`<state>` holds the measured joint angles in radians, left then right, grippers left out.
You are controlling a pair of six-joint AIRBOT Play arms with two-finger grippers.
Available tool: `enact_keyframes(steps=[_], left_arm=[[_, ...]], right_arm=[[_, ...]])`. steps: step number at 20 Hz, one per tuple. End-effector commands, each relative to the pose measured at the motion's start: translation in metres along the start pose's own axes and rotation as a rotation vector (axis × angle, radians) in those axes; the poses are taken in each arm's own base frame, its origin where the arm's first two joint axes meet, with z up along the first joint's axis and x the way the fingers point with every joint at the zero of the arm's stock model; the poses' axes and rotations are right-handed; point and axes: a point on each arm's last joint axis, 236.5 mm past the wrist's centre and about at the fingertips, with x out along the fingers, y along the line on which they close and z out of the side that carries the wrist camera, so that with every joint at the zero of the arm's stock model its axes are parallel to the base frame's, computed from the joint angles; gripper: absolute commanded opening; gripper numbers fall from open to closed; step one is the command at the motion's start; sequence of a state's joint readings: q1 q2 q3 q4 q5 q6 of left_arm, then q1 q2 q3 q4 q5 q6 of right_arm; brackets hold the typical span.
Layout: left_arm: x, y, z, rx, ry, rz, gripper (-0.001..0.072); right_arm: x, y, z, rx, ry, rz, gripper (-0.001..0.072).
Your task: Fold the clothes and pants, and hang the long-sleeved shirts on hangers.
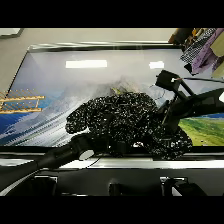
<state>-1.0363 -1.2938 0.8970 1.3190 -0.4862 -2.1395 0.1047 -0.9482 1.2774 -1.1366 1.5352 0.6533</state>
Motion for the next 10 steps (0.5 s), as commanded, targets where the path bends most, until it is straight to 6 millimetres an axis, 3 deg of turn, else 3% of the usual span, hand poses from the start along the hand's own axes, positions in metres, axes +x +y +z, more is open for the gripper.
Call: enact_keyframes(steps=[1, 3, 5, 6, 8, 9, 10], left_arm=[[0.013, 0.001, 0.0, 0.002, 0.005, 0.01, 0.0615], [0.018, 0.001, 0.002, 0.001, -0.009, 0.005, 0.0611], [0.021, 0.003, 0.001, -0.001, -0.005, 0.011, 0.0553], [0.023, 0.005, 0.0, -0.001, 0.0, 0.015, 0.0436], [0.023, 0.006, -0.001, -0.001, 0.002, 0.017, 0.0114], [0.023, 0.006, -0.001, -0.001, 0.002, 0.017, 0.0044], [0.023, 0.006, -0.001, -0.001, 0.002, 0.017, 0.0022]], right_arm=[[0.0, 0.0, 0.0, 0.017, 0.002, -0.002, 0.0028], [0.0, 0.0, 0.0, 0.017, 0.001, -0.002, 0.0028], [0.0, 0.0, 0.0, 0.017, 0.001, -0.002, 0.0028], [0.0, 0.0, 0.0, 0.017, 0.001, -0.002, 0.0028], [0.0, 0.0, 0.0, 0.017, 0.001, -0.002, 0.0028], [0.0, 0.0, 0.0, 0.017, 0.001, -0.002, 0.0028], [0.0, 0.0, 0.0, 0.017, 0.001, -0.002, 0.0028]])
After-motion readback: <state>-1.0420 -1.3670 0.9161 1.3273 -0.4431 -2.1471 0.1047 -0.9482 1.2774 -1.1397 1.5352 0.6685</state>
